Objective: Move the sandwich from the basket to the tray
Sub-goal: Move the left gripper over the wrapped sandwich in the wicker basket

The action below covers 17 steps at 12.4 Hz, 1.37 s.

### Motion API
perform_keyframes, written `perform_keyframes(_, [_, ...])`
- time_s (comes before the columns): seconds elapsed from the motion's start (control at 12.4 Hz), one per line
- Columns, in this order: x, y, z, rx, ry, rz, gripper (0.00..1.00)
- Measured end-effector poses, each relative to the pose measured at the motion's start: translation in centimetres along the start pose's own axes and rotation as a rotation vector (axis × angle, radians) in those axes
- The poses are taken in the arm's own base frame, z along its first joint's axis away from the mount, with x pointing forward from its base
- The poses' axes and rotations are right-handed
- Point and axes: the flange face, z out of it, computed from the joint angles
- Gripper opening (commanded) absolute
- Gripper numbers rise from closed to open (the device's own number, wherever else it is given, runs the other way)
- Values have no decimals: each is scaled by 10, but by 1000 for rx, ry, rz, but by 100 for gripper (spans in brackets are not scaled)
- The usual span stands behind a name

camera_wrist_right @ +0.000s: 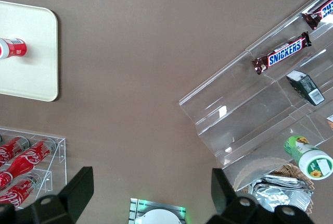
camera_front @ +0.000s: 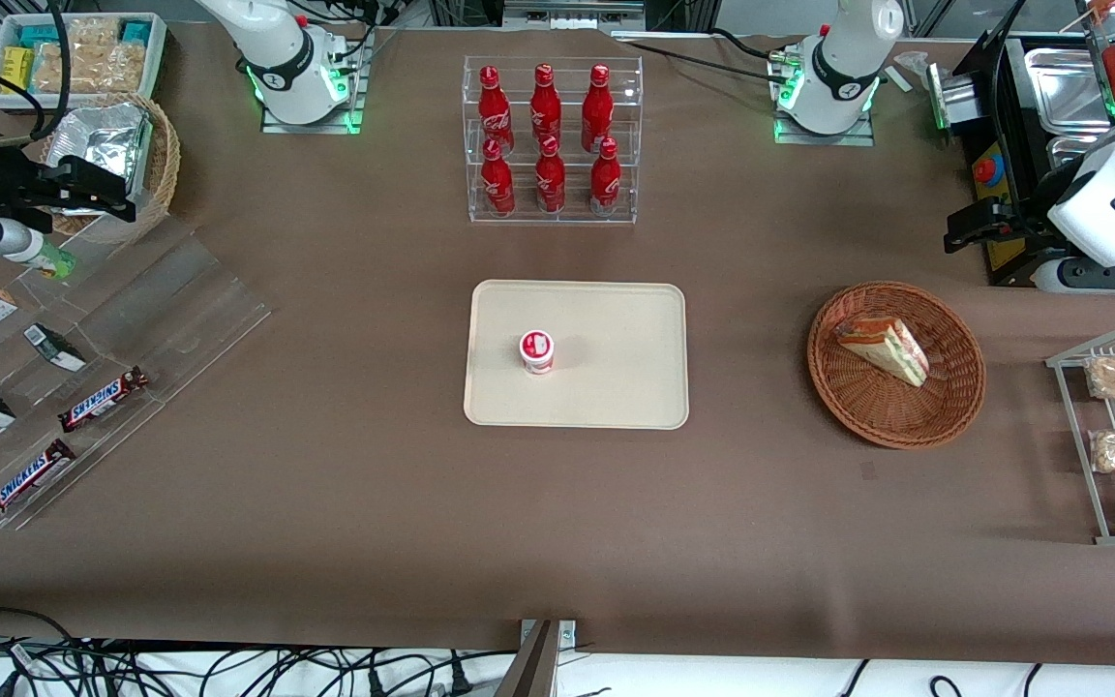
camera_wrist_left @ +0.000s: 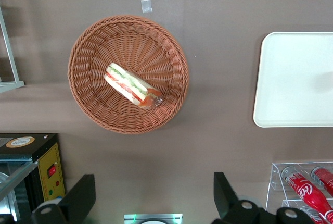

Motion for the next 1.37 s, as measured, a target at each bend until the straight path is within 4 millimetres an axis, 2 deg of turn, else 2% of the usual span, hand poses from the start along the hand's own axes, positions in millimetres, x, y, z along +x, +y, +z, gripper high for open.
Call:
perform_keyframes(0.32, [0,-1,0,0,-1,0,100])
perform_keyframes(0.56, [5,-12,7,15,-7,-37,100])
perform_keyframes(0.64, [12,-17,20,18,-7,-83,100])
perform_keyframes(0.72, [20,-21,40,24,-5,-142,100])
perform_keyframes(0.96, [40,-25,121,49,7,-346,100])
perform_keyframes(1.04, [42,-28,141,63,18,-412,100])
perform_keyframes(1.21, [42,-32,170,97,40,-525,100])
perform_keyframes(1.37, [41,-35,189,95,63,-642,100])
